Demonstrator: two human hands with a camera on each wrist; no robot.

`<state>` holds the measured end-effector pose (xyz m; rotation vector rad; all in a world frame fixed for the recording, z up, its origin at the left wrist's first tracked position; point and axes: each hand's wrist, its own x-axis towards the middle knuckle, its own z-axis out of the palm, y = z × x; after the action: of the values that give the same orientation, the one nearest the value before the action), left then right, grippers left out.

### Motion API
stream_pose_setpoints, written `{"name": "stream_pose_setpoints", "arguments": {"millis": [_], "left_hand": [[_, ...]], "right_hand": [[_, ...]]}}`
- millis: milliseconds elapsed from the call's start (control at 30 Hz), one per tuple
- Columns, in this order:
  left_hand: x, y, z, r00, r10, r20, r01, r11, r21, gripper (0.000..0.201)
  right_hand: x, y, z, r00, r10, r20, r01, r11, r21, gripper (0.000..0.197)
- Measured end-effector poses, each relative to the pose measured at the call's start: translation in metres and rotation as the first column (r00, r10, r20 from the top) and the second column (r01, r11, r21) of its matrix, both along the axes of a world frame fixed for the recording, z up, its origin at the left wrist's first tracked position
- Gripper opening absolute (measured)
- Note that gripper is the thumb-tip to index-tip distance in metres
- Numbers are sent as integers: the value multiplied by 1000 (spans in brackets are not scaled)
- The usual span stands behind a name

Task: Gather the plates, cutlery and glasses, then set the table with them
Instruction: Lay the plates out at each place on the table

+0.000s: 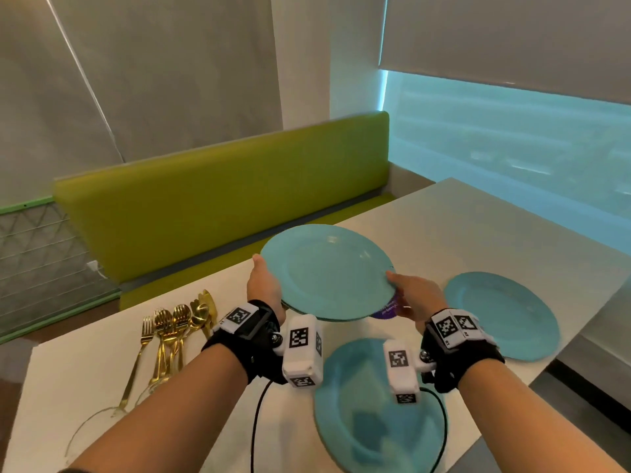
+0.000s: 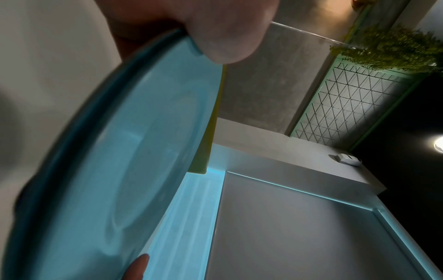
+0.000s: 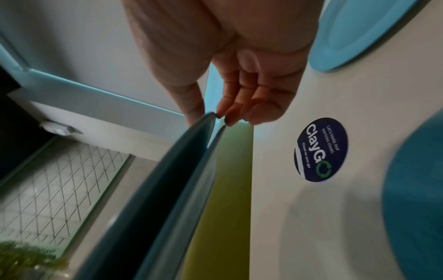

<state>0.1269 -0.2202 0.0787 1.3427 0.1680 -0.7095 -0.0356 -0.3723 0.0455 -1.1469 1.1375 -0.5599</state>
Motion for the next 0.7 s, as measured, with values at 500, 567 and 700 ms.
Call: {"name": "stream_pose_setpoints", "arguments": {"millis": [500, 567, 700], "left_hand": [[57, -70, -20, 985, 174, -17, -171, 976, 137, 61], [62, -74, -22, 978, 208, -19, -204, 969, 137, 60], [69, -85, -28, 978, 209, -6, -206, 968, 142, 55]], "right_hand": [[27, -118, -39, 973, -184, 138, 137, 945, 297, 34], [25, -136, -44, 964, -234, 122, 189, 935, 299, 35], [27, -169, -55, 951, -295, 95, 250, 912, 326, 38]]}}
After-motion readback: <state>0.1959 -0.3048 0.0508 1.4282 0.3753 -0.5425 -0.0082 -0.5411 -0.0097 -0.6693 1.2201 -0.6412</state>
